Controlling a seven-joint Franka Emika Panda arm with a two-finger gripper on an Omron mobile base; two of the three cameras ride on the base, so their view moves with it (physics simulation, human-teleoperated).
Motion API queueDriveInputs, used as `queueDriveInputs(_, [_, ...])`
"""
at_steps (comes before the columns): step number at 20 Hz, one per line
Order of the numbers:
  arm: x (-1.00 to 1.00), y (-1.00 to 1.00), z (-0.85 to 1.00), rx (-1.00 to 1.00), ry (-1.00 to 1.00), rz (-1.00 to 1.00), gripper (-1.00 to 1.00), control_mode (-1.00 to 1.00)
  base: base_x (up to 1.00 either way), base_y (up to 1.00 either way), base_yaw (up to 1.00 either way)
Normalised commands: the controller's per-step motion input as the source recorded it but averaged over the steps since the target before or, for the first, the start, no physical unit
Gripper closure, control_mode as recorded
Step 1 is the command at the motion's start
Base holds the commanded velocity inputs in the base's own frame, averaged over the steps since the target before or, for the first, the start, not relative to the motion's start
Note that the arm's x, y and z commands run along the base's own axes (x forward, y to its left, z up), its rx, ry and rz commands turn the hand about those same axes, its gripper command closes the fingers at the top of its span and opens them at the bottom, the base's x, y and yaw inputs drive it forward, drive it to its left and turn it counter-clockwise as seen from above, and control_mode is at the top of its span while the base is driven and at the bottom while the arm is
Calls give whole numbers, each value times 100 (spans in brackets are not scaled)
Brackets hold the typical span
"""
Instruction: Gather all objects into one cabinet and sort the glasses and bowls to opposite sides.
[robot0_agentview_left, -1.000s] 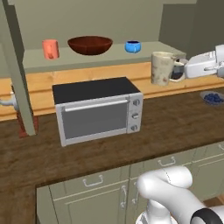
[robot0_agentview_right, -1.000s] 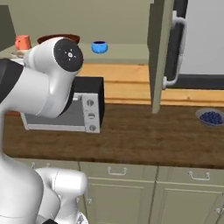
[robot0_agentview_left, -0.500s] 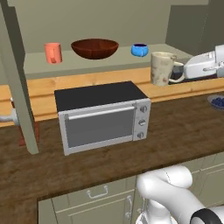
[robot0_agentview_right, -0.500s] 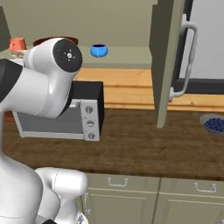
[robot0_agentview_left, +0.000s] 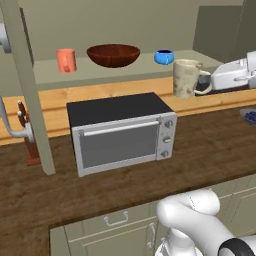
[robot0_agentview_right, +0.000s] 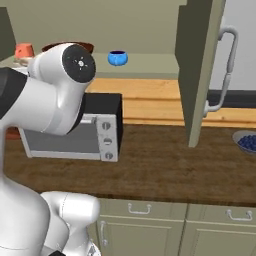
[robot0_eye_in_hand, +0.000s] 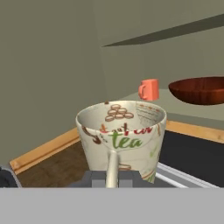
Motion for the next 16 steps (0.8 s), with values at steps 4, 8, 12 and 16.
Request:
queueDriveInputs(4, [21,81,8,-14,3,1,100,-100,0,0,0])
queueDriveInputs(8, [52,76,2,-5,6,0,100,-100,0,0,0])
queueDriveInputs(12, [5,4,0,0,0,1,100,-100,0,0,0])
queueDriveInputs(16, [1,11,0,5,-13,0,100,-100,0,0,0])
